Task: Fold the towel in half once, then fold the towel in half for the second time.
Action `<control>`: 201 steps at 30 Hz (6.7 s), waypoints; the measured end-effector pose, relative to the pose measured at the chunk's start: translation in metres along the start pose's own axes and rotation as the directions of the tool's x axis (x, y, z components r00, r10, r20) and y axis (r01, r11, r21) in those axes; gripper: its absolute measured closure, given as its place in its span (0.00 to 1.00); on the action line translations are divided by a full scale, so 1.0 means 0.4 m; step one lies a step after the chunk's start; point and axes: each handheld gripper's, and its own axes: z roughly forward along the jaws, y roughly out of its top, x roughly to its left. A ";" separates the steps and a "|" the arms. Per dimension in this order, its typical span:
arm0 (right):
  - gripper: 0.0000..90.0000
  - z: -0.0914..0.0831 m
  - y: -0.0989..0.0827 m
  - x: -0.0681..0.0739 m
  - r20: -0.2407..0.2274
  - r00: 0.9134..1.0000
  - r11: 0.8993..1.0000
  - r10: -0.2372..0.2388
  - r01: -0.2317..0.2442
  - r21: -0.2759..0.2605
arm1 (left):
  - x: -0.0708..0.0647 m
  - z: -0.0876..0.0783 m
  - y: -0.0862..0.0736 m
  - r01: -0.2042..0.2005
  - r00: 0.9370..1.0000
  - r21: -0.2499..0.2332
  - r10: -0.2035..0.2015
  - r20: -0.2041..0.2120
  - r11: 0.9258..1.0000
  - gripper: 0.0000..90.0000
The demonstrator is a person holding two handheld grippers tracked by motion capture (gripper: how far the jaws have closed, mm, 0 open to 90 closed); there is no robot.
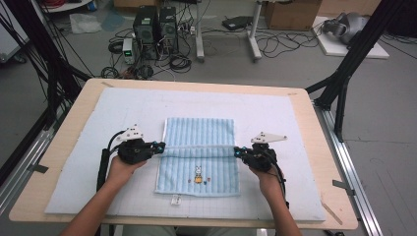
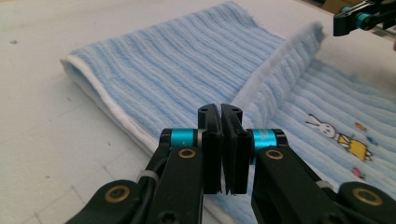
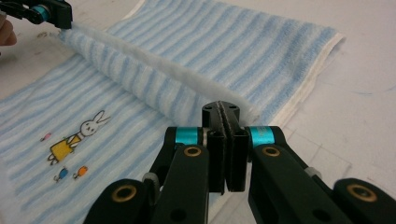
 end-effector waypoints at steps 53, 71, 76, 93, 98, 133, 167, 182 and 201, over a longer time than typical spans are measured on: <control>0.94 -0.115 -0.112 0.117 -0.094 0.953 0.954 -0.288 0.294 0.065 | -0.139 -0.117 -0.072 -0.071 0.989 0.007 0.070 0.127 0.997 0.96; 0.69 -0.140 -0.128 0.109 -0.137 0.969 0.976 -0.205 0.213 0.044 | -0.108 -0.122 -0.071 0.044 0.997 -0.032 -0.042 0.070 0.999 0.58; 0.77 -0.104 -0.107 0.109 -0.091 0.981 0.982 -0.174 0.180 0.059 | -0.086 -0.091 -0.044 0.060 0.997 -0.044 -0.058 0.042 0.997 0.63; 0.89 -0.052 -0.132 0.117 -0.219 0.946 0.950 -0.237 0.273 0.149 | -0.059 -0.035 -0.034 0.072 0.997 -0.052 -0.072 -0.005 0.996 0.64; 0.72 -0.066 -0.113 0.094 -0.182 0.969 0.984 -0.165 0.175 0.039 | -0.046 -0.038 -0.031 0.052 0.998 -0.090 -0.054 -0.015 0.995 0.61; 0.44 -0.003 0.018 -0.085 0.147 0.989 1.000 0.027 -0.025 -0.015 | 0.076 0.056 0.063 0.082 0.986 -0.124 -0.098 -0.134 0.989 0.40; 0.12 -0.074 -0.009 -0.063 0.145 0.989 0.995 -0.024 0.037 -0.088 | 0.112 0.015 0.086 0.112 0.982 -0.161 -0.134 -0.131 0.981 0.19; 0.12 -0.071 -0.015 -0.057 0.119 0.992 0.997 -0.031 0.040 -0.073 | 0.165 0.141 0.084 0.106 0.973 0.020 -0.100 -0.207 0.994 0.41; 0.12 -0.063 -0.018 -0.056 0.109 0.994 0.998 -0.022 0.029 -0.058 | 0.152 0.179 0.073 0.022 0.985 0.145 0.003 -0.170 0.989 0.83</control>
